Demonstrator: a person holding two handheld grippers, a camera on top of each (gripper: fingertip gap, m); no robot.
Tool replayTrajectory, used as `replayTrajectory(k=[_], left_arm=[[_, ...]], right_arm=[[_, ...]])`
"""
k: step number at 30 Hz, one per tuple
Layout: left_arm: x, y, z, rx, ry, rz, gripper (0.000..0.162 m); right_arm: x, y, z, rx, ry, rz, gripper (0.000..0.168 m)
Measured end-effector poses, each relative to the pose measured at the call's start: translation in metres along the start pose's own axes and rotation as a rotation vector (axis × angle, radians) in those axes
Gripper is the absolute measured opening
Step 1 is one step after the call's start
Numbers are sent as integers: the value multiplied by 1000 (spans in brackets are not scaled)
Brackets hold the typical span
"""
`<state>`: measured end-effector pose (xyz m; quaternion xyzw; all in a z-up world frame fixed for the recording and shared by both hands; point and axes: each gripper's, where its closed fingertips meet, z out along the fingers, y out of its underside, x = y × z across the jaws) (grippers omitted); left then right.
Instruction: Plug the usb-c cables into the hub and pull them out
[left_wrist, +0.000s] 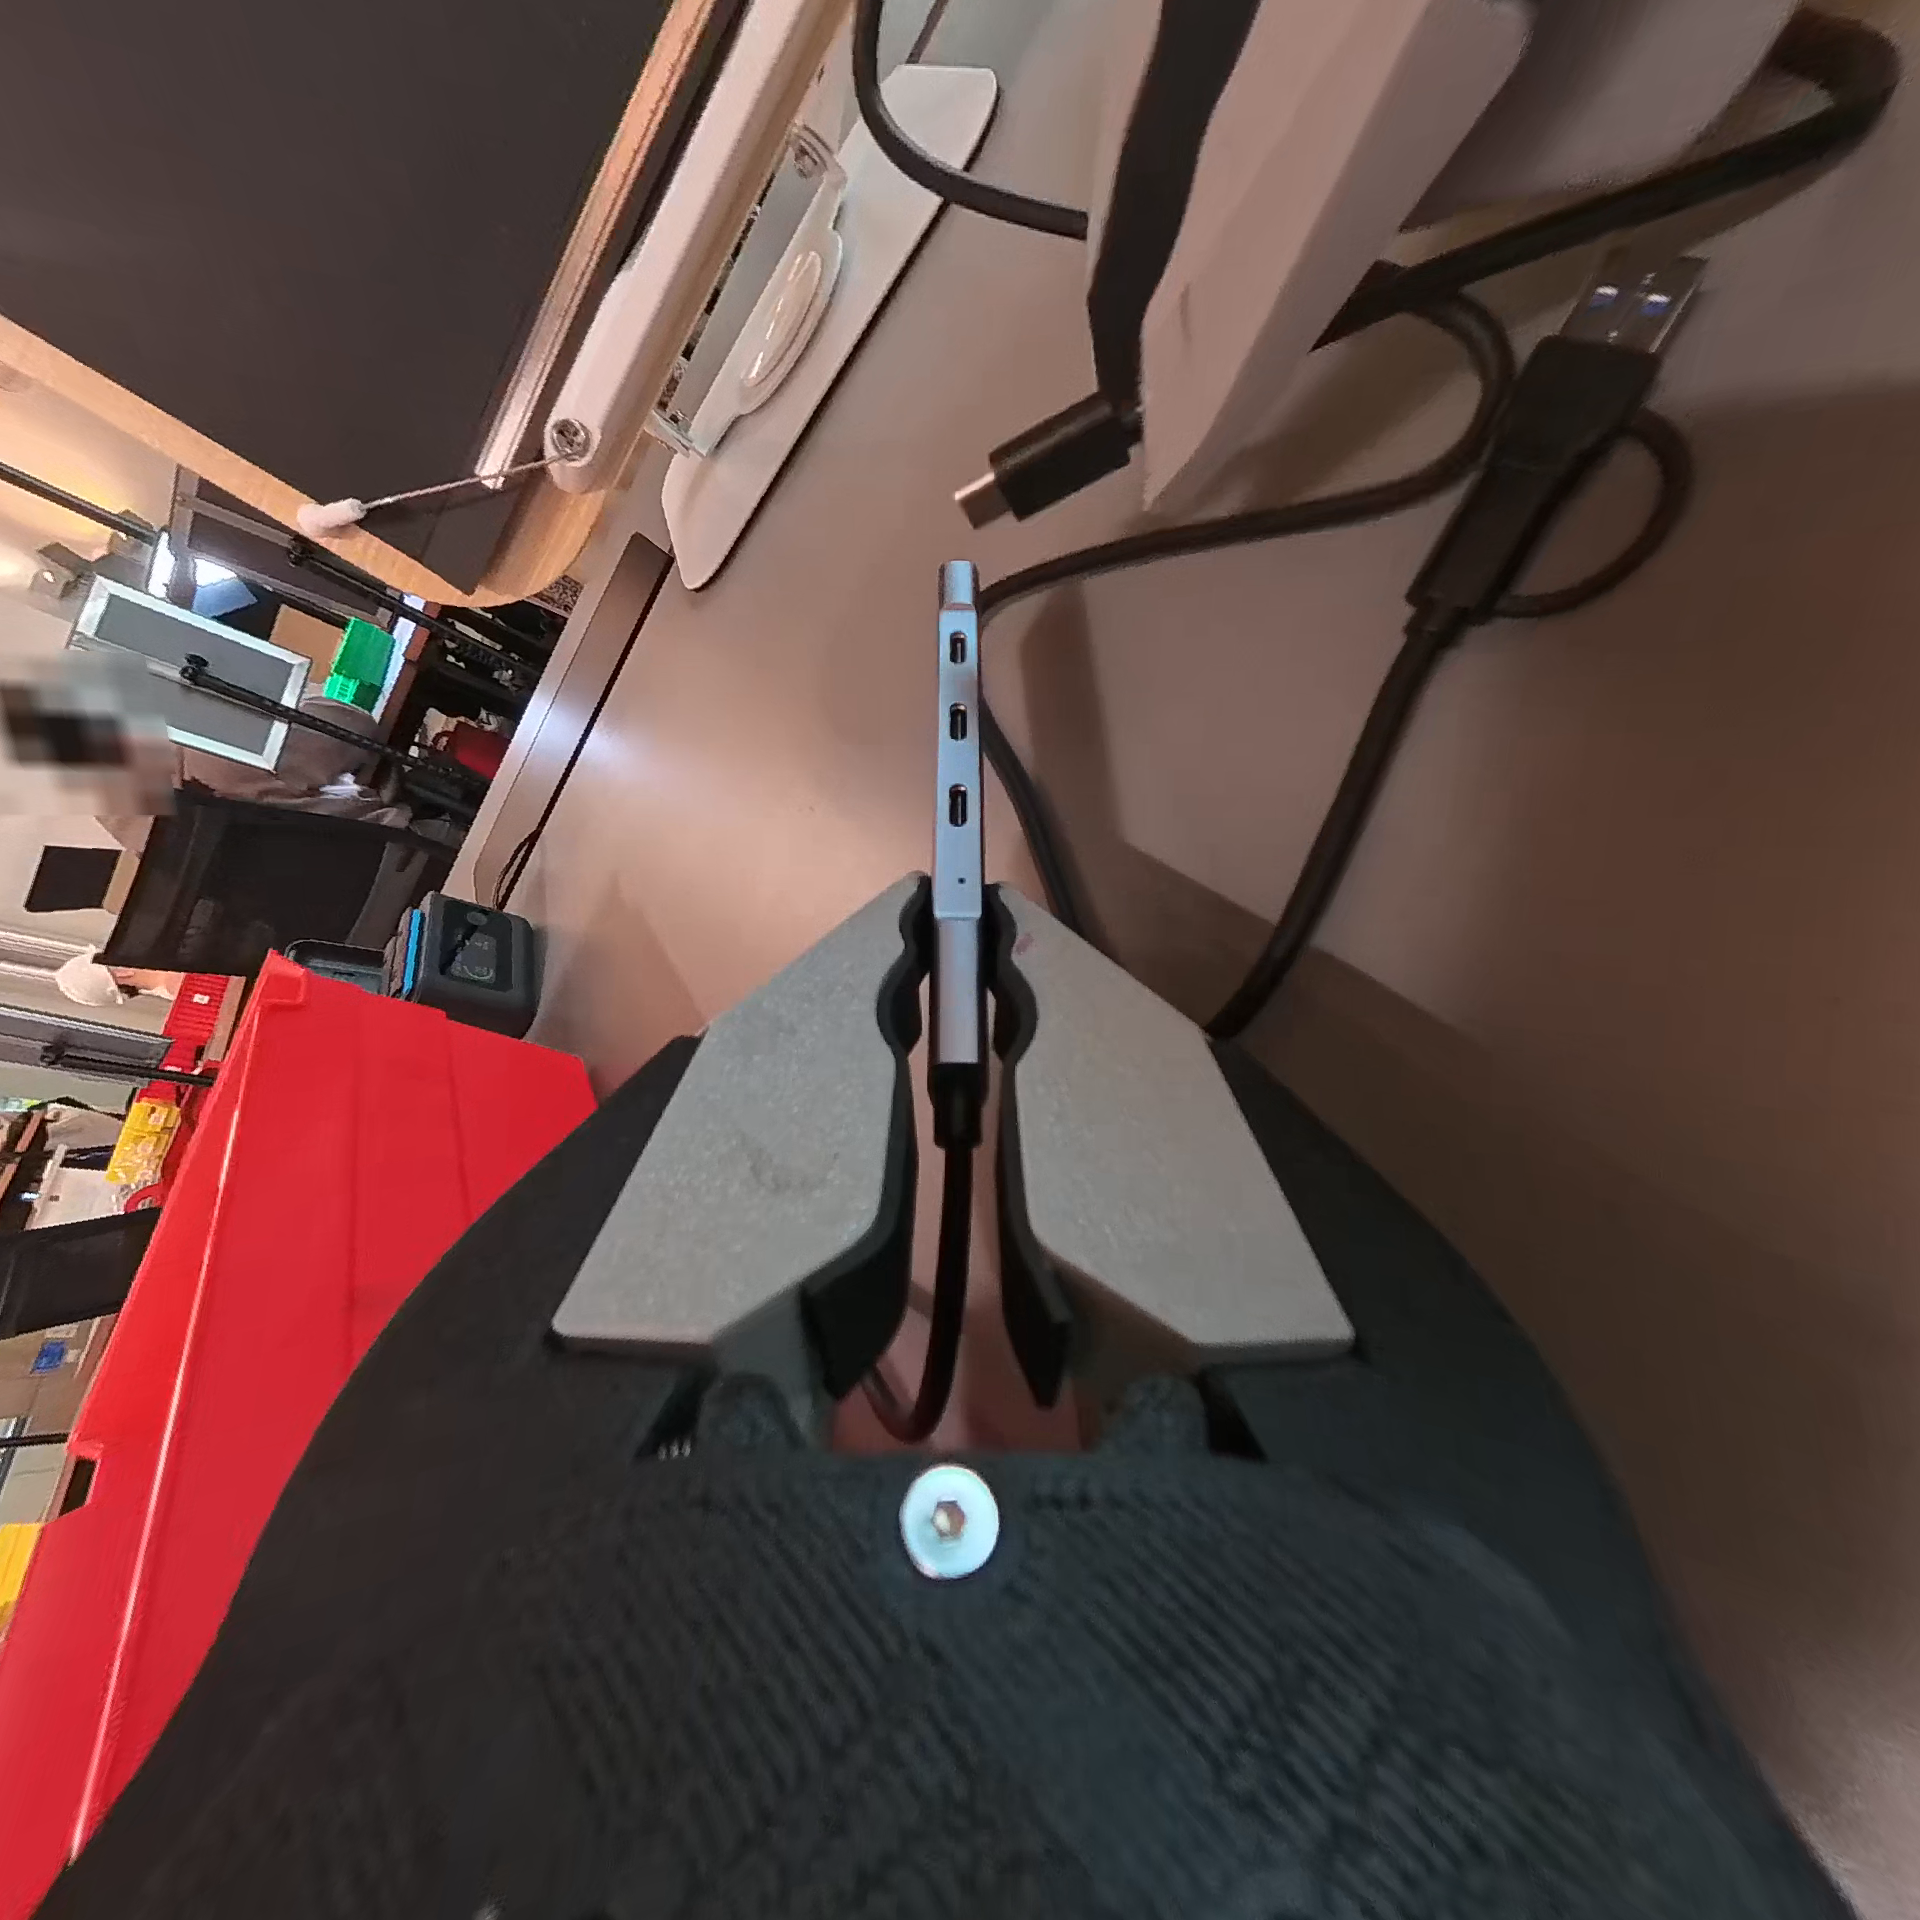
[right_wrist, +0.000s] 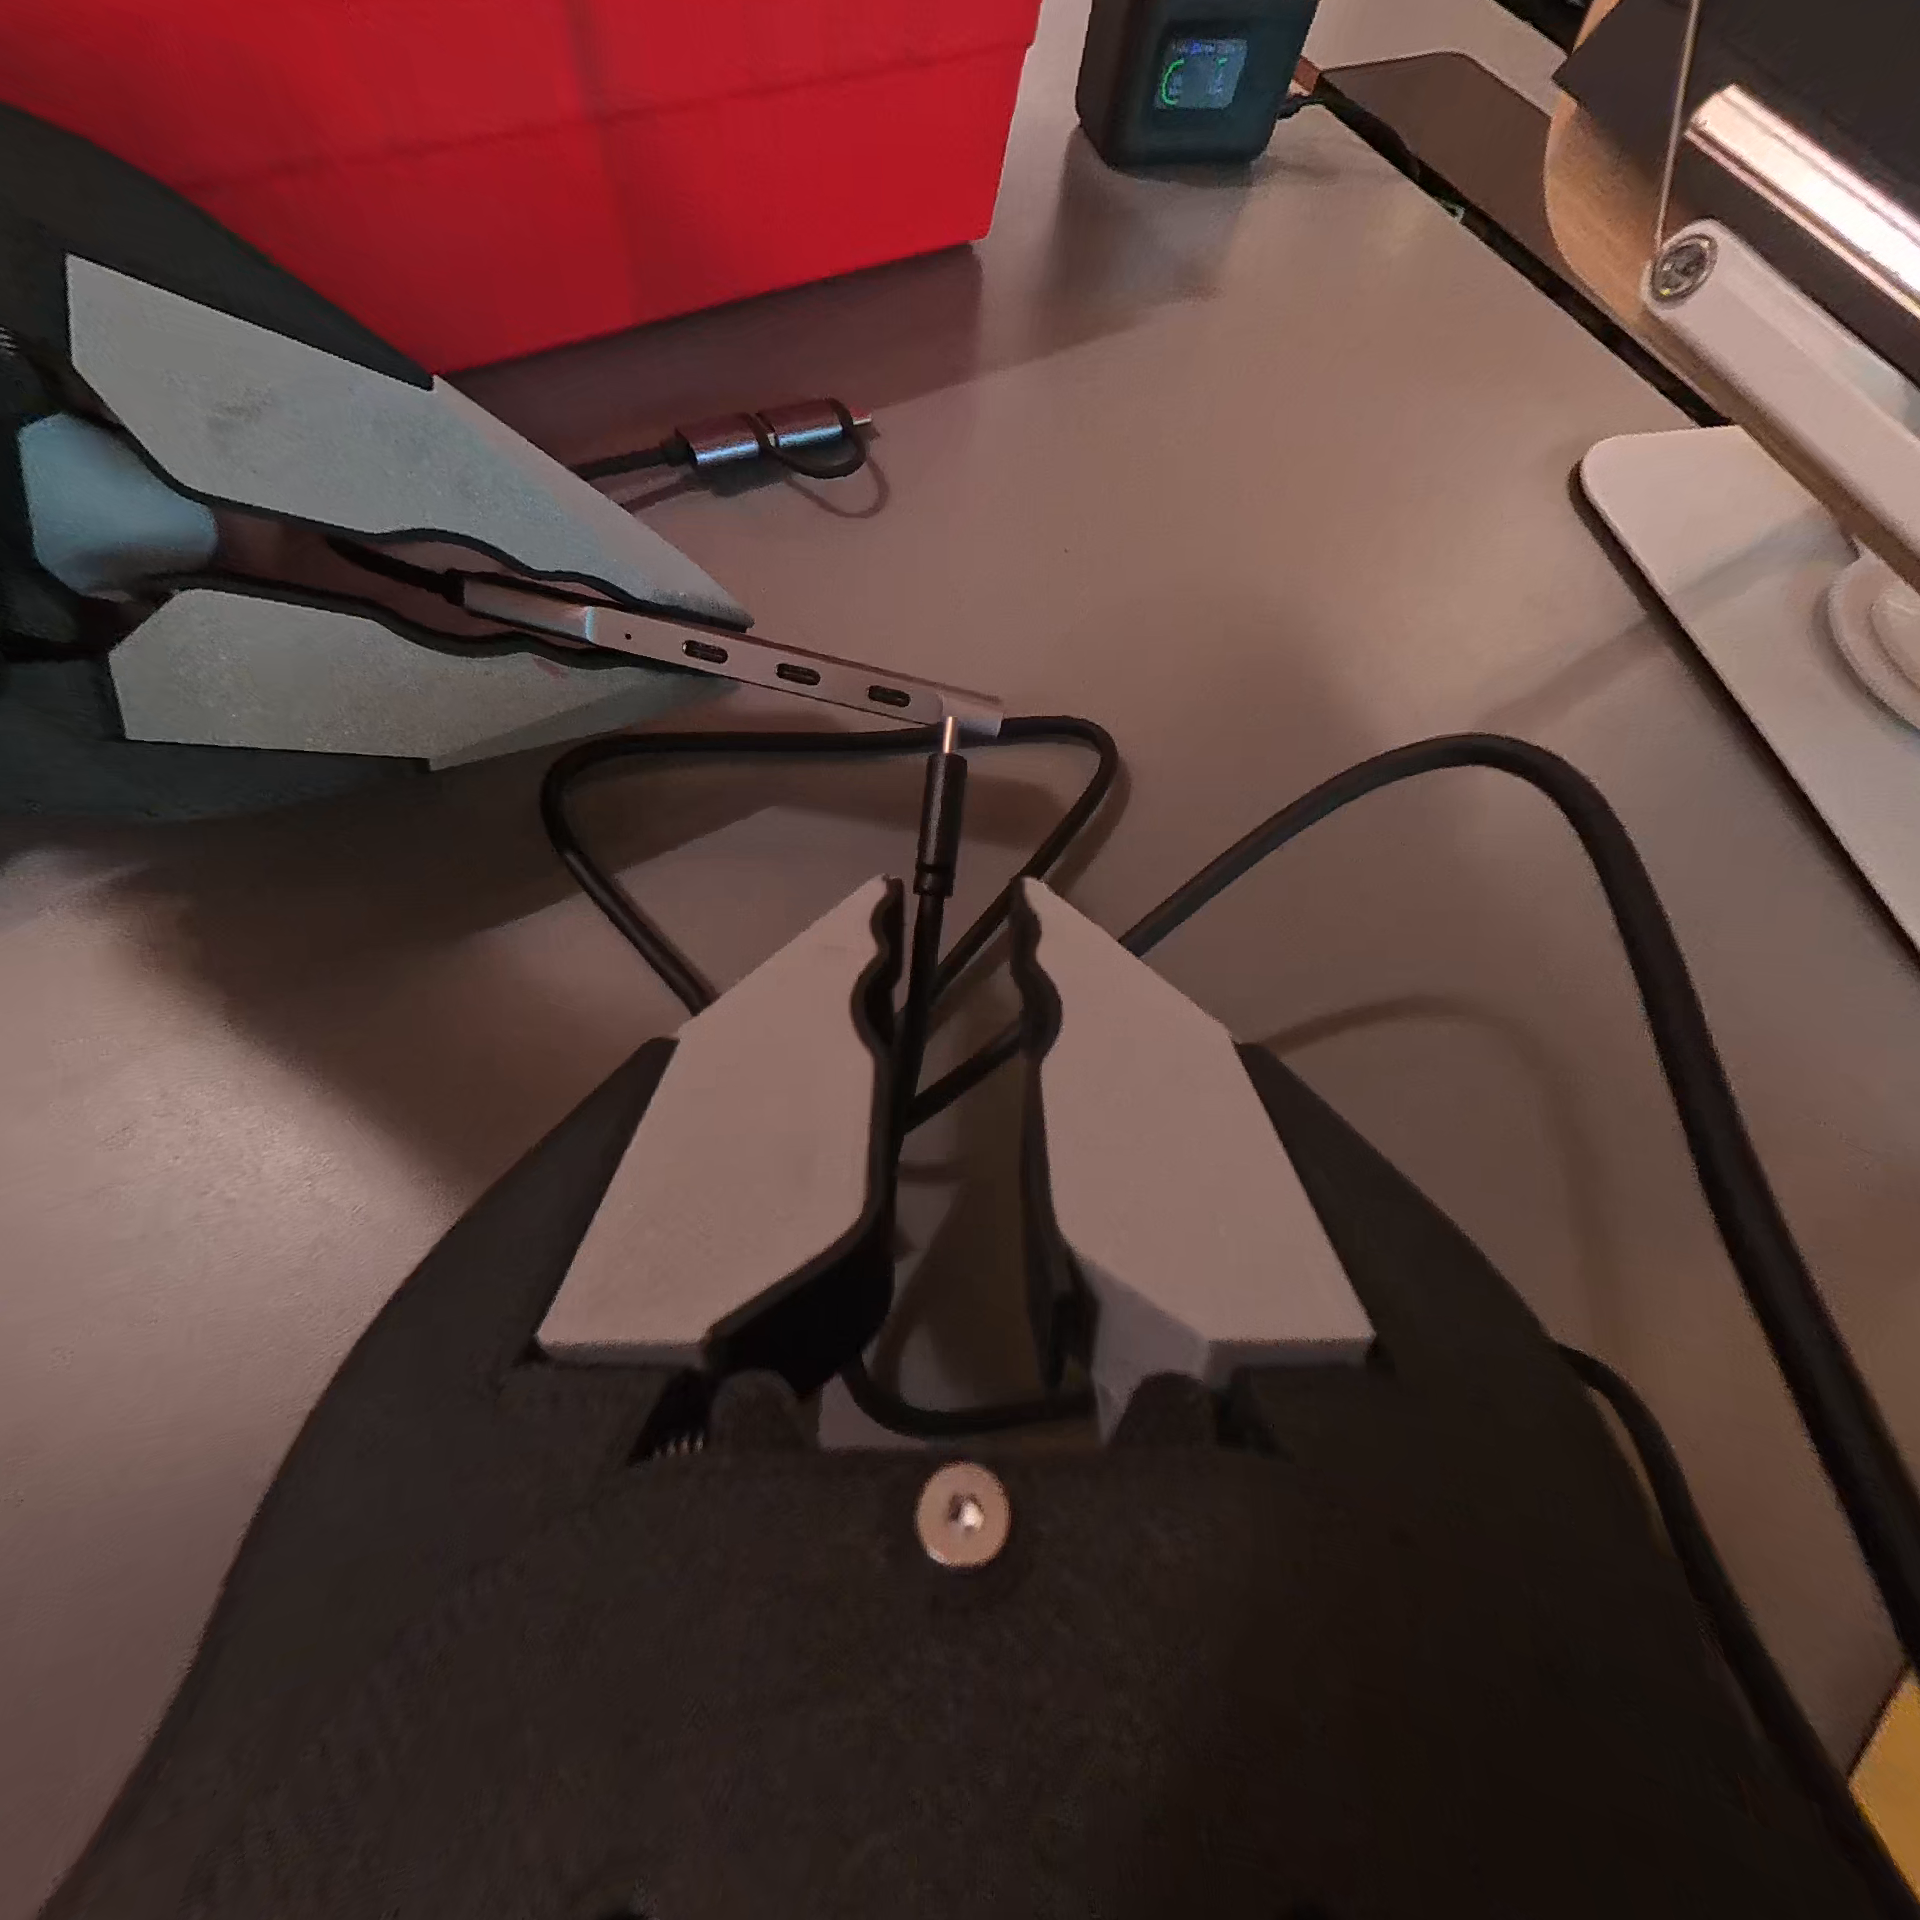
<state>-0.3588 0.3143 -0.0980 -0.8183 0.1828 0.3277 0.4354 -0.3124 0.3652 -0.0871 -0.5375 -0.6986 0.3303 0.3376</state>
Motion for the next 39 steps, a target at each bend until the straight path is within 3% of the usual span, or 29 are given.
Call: replayTrajectory(k=[2, 7, 11, 15, 20, 26, 33, 39], left_arm=[[-1, -1, 0, 9, -3, -6, 7], [-2, -5, 0, 28, -18, 22, 7], [-15, -16, -6, 81, -122, 108, 7], [-26, -33, -13, 146, -244, 248, 7], [-32, -61, -31, 264, -394, 420, 7], [-34, -63, -29, 283, -403, 457, 7], [-41, -78, -40, 346, -528, 561, 6], [-46, -77, -39, 341, -538, 554, 6]], right_arm=[[0, -2, 2, 4, 15, -16, 4], [-9, -8, 1, 25, -44, 11, 3], [-34, -6, -9, -4, -247, 132, 3], [-52, -22, -28, 60, -507, 384, 3], [-57, -30, -39, 118, -717, 647, 3], [-66, -38, -44, 144, -747, 622, 3], [-63, -47, -49, 203, -856, 788, 3], [-67, -57, -54, 275, -962, 892, 3]])
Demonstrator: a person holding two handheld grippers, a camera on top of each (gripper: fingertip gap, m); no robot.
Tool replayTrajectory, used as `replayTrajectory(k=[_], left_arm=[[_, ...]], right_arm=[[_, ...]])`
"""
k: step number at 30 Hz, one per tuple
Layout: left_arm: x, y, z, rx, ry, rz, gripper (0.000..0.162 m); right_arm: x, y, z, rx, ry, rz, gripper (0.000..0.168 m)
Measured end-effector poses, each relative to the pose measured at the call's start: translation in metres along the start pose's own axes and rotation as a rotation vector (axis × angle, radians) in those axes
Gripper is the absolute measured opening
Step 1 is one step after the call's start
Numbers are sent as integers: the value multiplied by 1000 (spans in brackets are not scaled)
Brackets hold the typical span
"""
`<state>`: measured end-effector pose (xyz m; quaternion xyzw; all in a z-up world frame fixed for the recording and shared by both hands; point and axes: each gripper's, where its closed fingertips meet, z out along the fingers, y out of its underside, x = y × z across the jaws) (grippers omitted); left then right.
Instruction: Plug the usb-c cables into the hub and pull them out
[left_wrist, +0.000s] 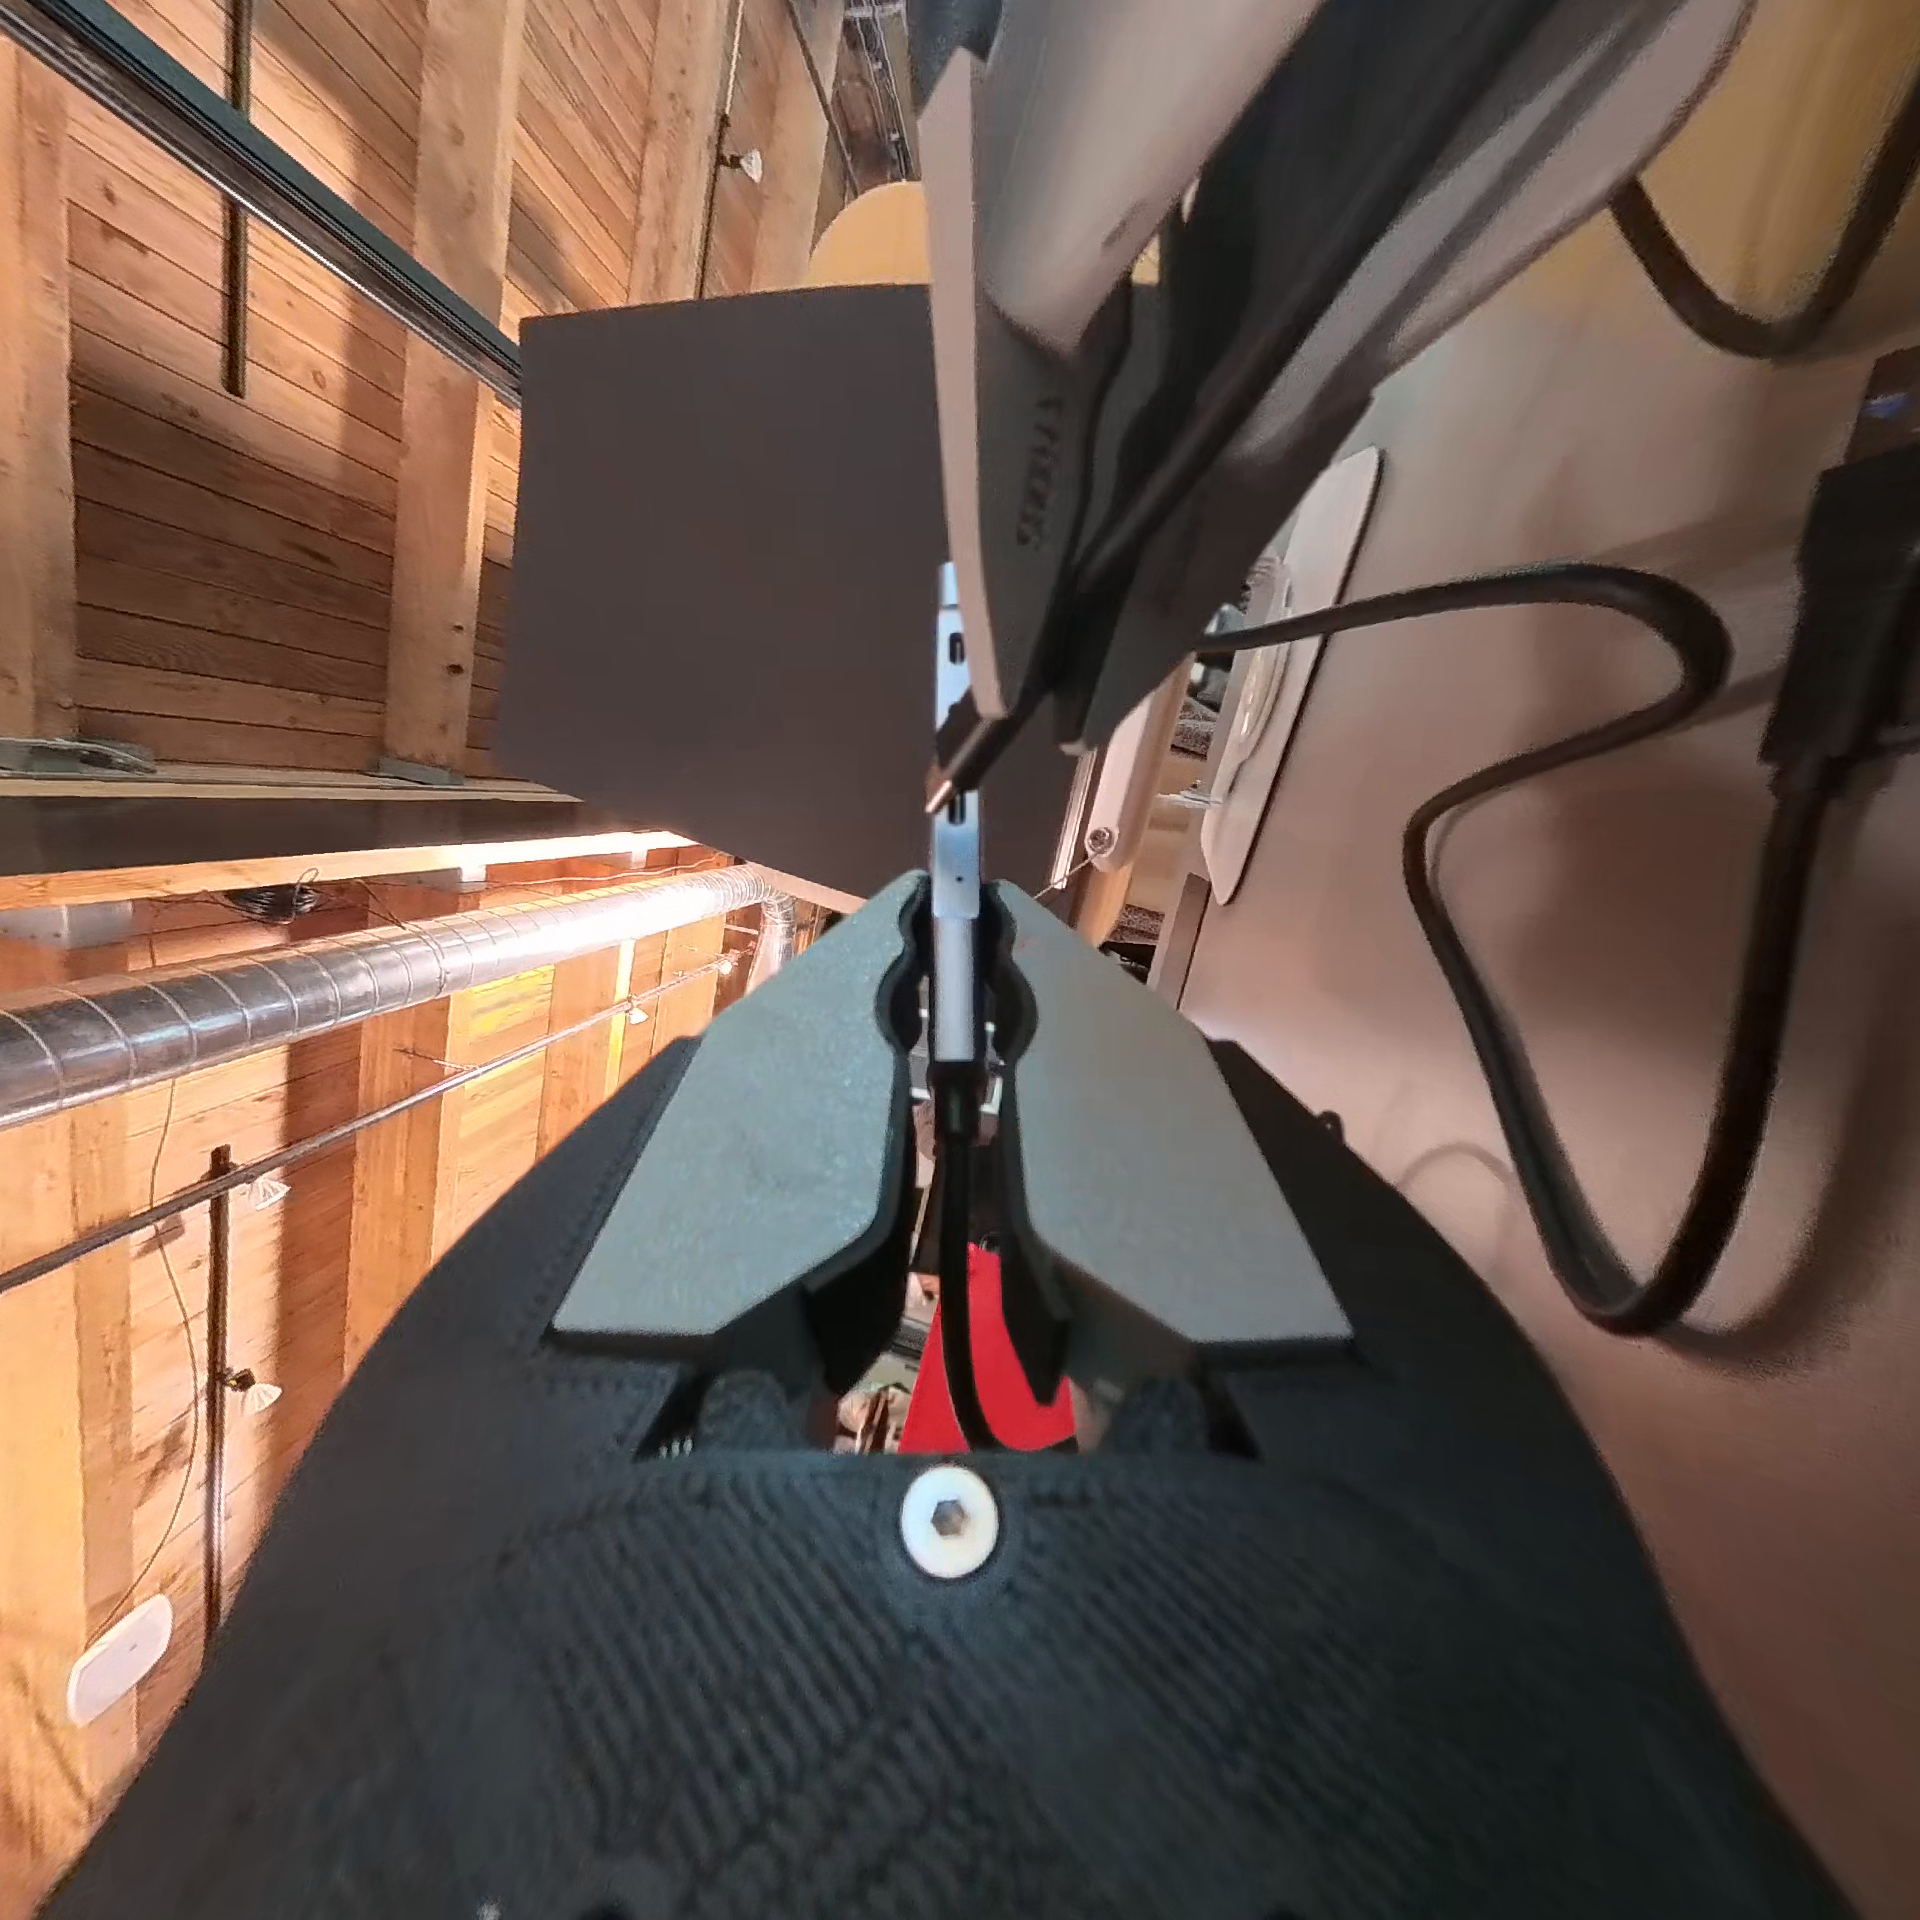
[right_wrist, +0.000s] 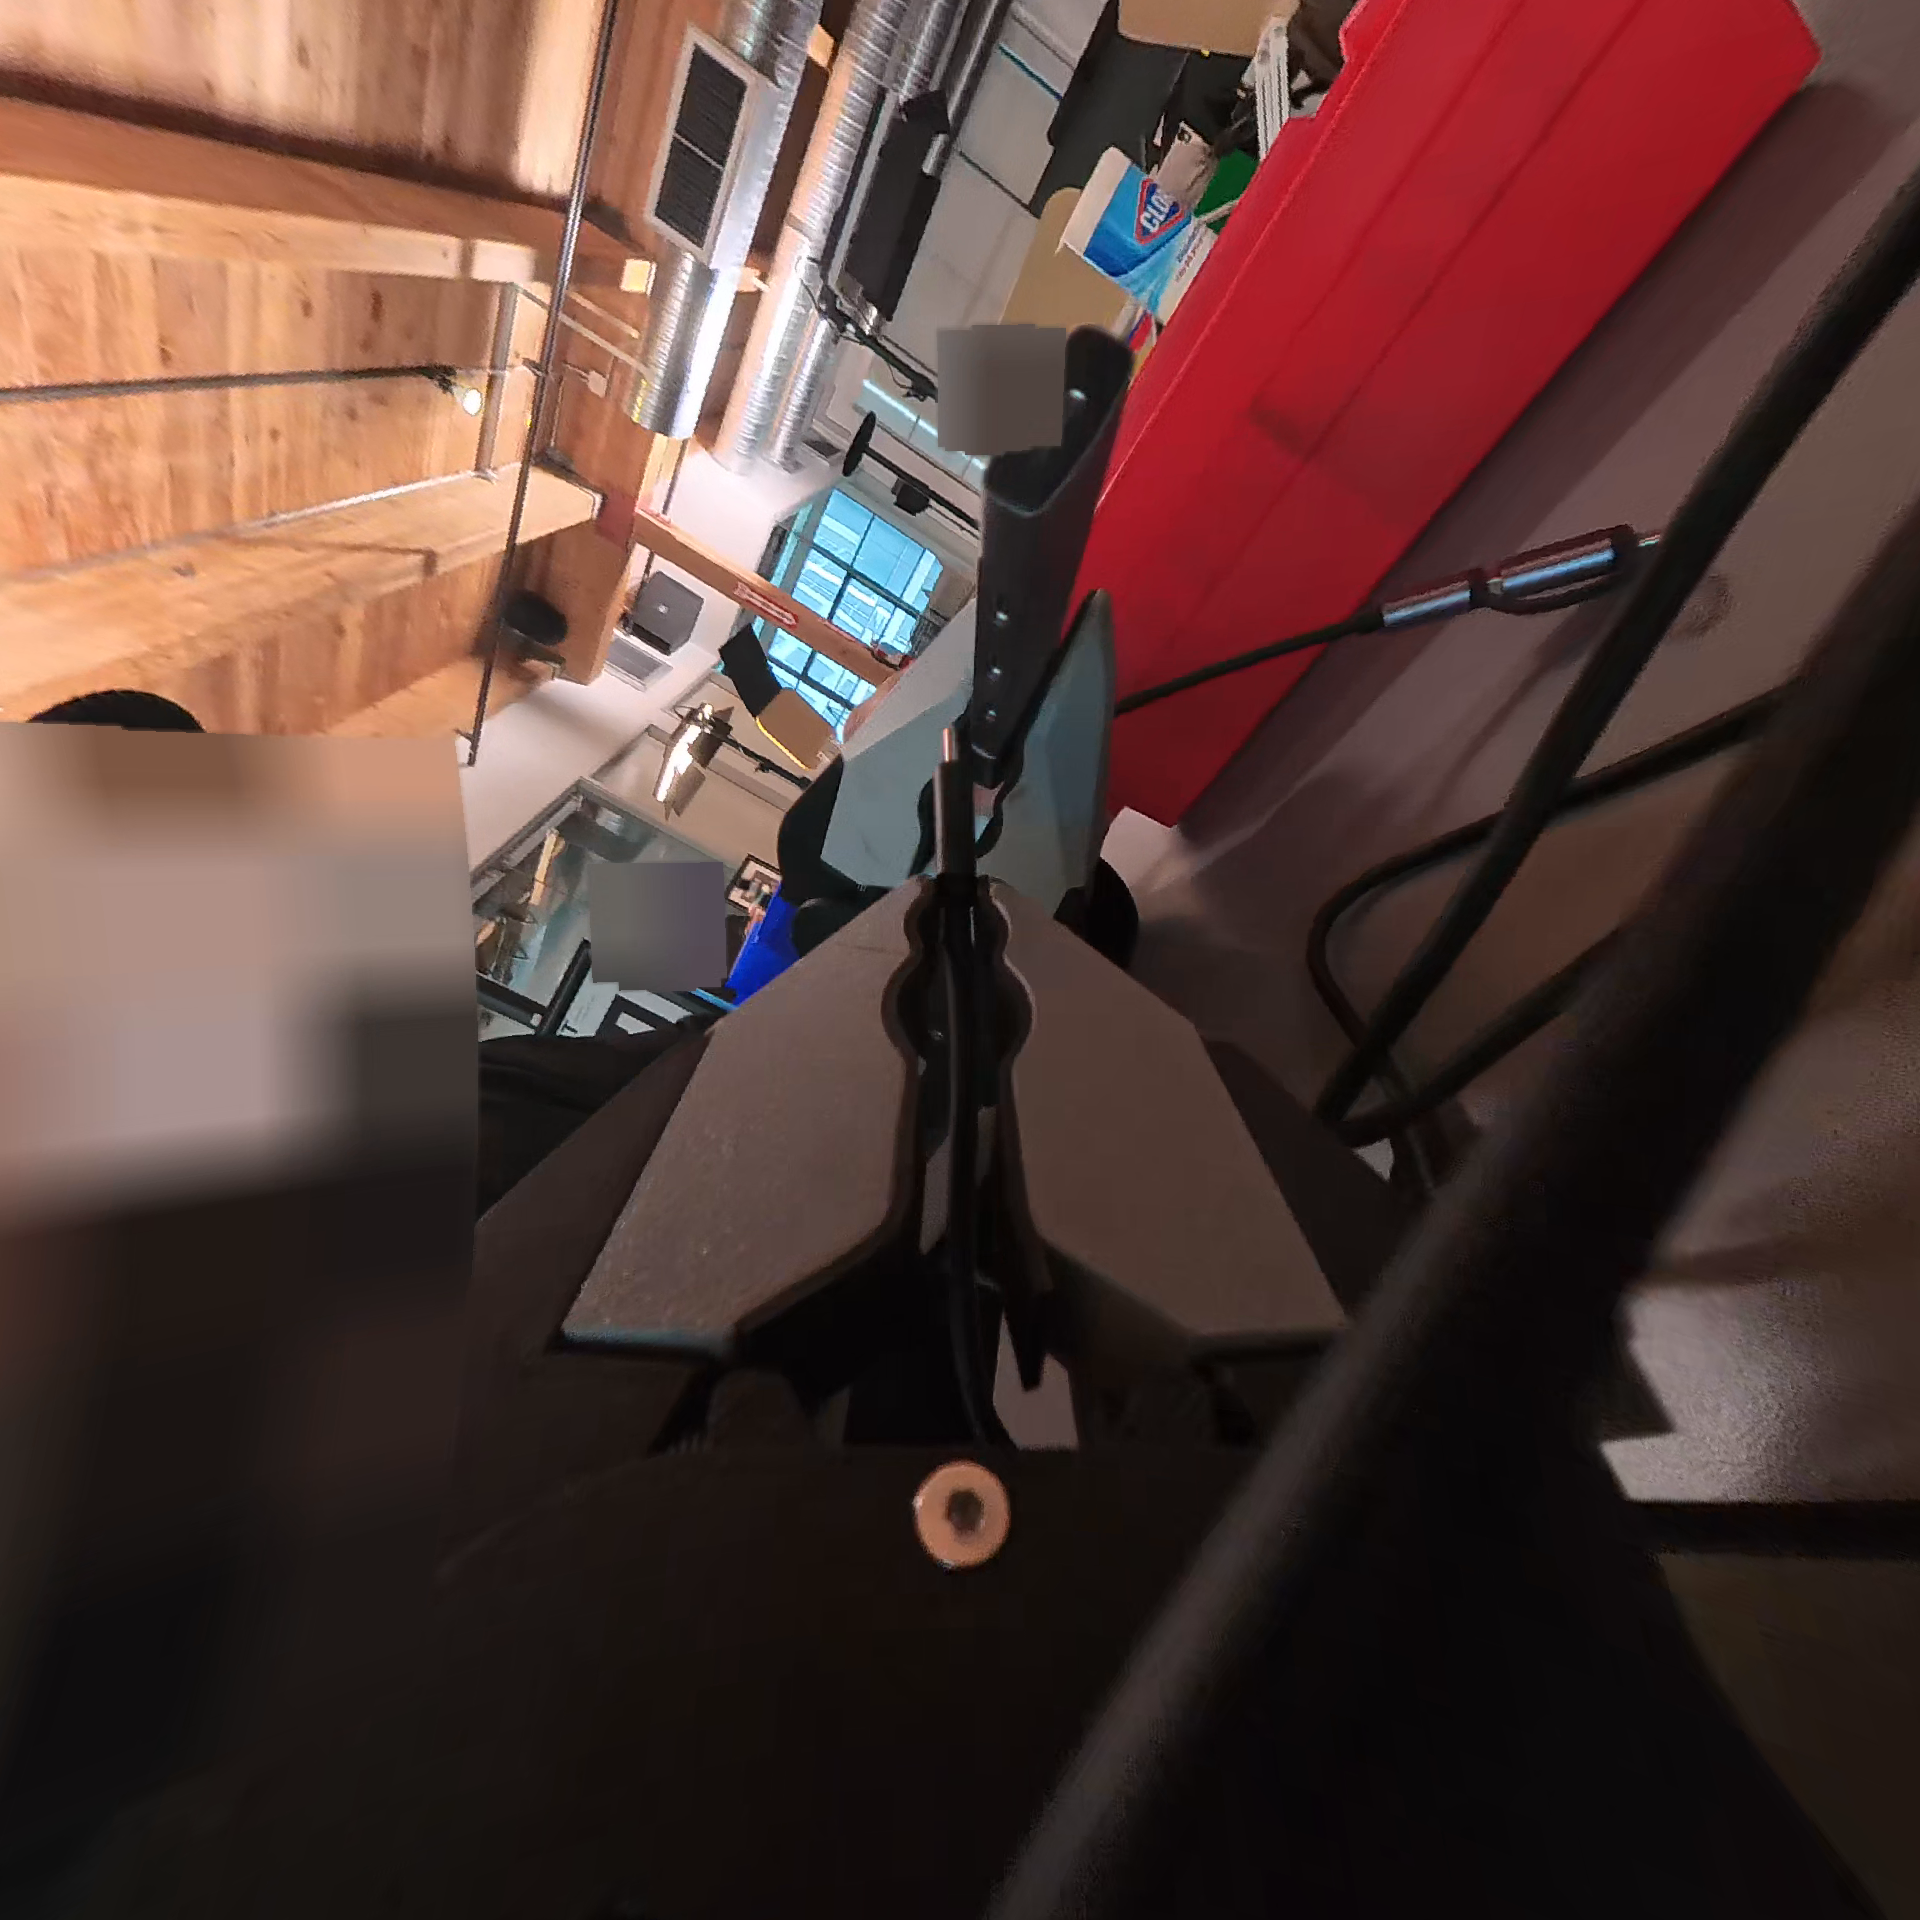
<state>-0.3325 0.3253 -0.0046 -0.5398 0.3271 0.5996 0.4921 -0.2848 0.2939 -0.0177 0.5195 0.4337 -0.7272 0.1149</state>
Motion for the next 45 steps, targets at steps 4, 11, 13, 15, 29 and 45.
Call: replayTrajectory(k=[4, 11, 13, 15, 29, 45], left_arm=[[-2, -1, -1, -2, -9, 10, 6], [0, 0, 0, -12, 0, 37, 6], [2, 1, 0, -15, 6, 43, 6], [3, 1, 0, -21, 16, 53, 6], [14, -7, -4, 78, 35, 152, 7], [20, -10, -16, 153, 43, 223, 6]], right_arm=[[2, -5, 1, 52, -28, 42, 2], [7, -5, 1, 102, -52, 126, 4], [9, -6, 1, 115, -41, 132, 4], [12, -5, 1, 123, -15, 126, 3], [18, 8, -3, 79, 10, 235, 4], [18, 21, -1, 36, -94, 364, 2]])
